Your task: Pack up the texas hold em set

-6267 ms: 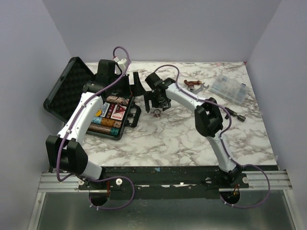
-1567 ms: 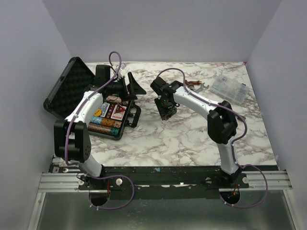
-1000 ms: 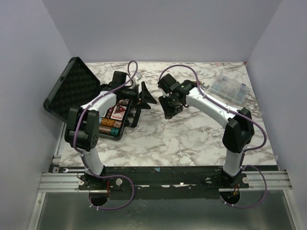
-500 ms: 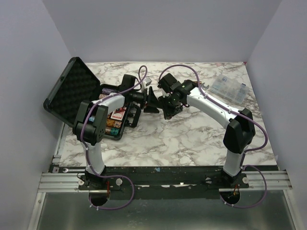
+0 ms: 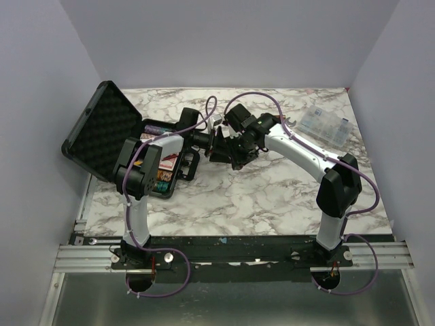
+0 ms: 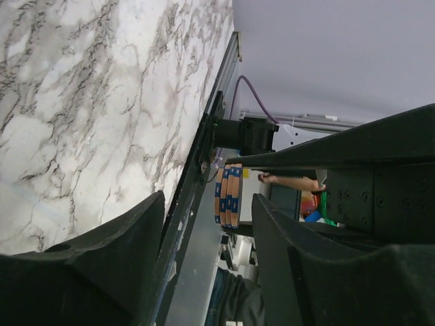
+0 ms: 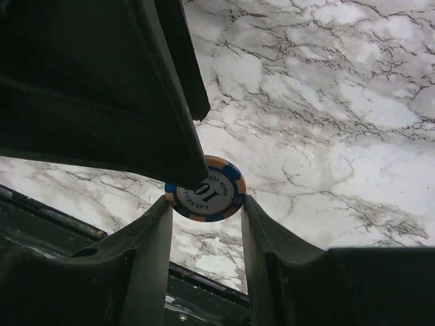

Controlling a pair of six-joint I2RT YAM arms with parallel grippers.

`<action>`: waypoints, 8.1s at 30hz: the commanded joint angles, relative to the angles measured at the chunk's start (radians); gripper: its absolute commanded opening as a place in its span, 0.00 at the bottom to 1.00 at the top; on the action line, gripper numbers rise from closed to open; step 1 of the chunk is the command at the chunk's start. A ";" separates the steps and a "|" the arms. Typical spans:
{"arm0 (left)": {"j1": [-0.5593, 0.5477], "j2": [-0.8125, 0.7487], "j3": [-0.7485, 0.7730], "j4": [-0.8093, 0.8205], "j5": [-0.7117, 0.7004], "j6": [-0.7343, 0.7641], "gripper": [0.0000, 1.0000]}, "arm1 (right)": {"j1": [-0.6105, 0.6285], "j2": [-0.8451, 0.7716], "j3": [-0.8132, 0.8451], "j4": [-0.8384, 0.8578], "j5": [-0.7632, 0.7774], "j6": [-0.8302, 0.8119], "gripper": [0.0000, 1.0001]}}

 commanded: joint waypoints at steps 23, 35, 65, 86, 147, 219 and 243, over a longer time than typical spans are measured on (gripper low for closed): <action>-0.085 0.036 -0.038 0.209 0.154 -0.095 0.40 | -0.001 -0.039 0.003 0.012 0.014 -0.019 0.01; -0.095 0.024 -0.027 0.137 0.168 -0.020 0.39 | -0.002 -0.039 0.000 0.015 0.014 -0.023 0.01; -0.053 -0.186 0.058 -0.421 -0.297 0.306 0.00 | 0.008 -0.209 -0.193 0.197 0.036 -0.038 0.97; 0.034 -0.104 0.409 -0.730 -1.149 0.590 0.00 | 0.003 -0.710 -0.989 0.734 0.037 0.234 1.00; 0.131 0.077 0.461 -0.830 -1.256 0.733 0.00 | 0.000 -0.730 -1.073 0.802 0.044 0.236 1.00; 0.180 0.239 0.741 -1.108 -1.148 0.647 0.01 | 0.001 -0.757 -1.078 0.803 0.026 0.228 1.00; 0.175 0.286 0.831 -1.149 -1.165 0.687 0.27 | 0.000 -0.749 -1.077 0.809 0.025 0.227 1.00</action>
